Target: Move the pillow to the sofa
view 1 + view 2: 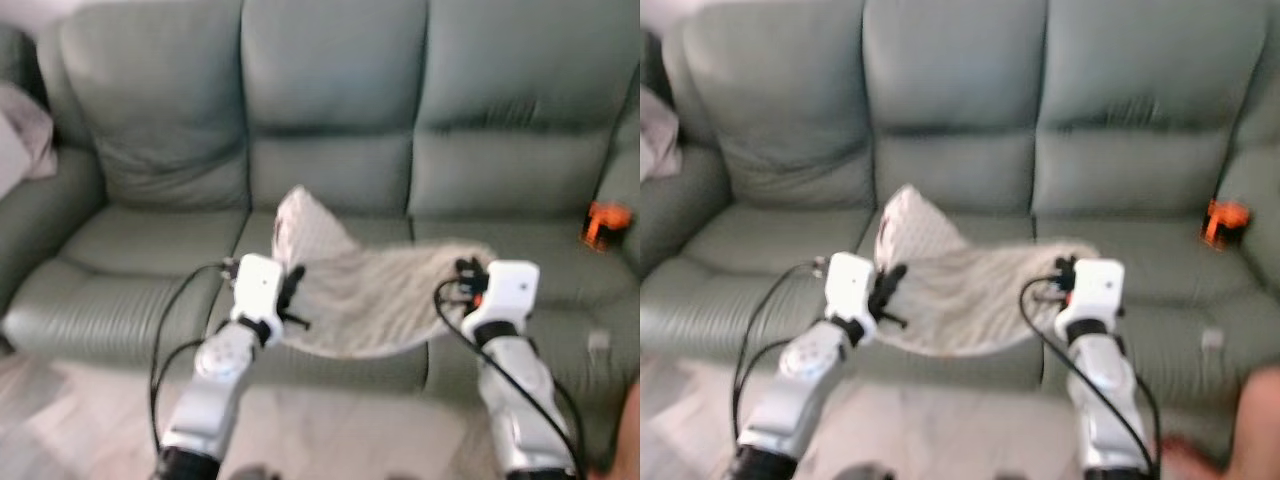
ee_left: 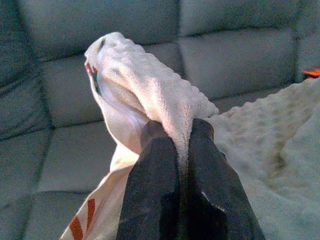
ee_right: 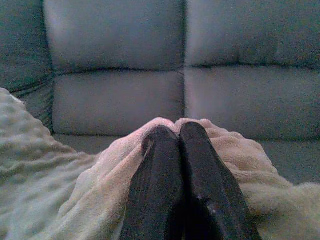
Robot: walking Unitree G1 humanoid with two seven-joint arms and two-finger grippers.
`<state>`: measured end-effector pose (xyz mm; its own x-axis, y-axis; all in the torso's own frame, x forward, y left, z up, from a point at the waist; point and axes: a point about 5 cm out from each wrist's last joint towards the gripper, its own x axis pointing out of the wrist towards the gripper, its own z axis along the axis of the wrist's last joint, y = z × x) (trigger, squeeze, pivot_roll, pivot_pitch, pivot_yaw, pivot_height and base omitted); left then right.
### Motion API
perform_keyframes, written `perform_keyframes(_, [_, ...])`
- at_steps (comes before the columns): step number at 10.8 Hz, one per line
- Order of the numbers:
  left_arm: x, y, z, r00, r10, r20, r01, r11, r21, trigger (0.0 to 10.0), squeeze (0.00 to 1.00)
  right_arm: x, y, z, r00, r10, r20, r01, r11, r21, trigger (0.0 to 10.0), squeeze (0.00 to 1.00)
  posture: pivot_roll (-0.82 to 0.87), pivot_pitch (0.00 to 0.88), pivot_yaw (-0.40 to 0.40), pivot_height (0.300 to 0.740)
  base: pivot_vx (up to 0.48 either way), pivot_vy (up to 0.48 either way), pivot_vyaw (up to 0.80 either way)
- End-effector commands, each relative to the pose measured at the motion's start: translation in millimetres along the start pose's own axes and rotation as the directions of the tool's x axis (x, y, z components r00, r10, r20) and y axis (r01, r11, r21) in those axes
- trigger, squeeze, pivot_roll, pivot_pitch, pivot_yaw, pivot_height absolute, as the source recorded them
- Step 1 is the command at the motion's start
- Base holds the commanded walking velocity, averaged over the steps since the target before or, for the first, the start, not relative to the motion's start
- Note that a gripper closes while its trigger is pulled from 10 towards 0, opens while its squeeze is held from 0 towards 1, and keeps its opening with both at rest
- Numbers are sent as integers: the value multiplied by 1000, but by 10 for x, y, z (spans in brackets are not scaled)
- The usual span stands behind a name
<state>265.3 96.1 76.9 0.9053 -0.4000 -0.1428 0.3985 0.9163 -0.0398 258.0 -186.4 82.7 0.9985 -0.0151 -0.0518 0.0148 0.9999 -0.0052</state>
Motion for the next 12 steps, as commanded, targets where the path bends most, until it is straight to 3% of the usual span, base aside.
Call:
perform_keyframes(1, [-13, 92, 47, 999, 29, 17, -29, 1000, 12, 10000, 0, 41, 139, 90, 998, 43, 40, -43, 999, 8, 10000, 0, -66, 0, 45, 740, 386, 0, 0])
perform_keyframes(12, [22, 103, 47, 998, 61, 6, -61, 998, 16, 10000, 0, 84, 152, 88, 998, 43, 38, -43, 999, -1, 10000, 0, -56, 0, 40, 740, 0, 0, 0])
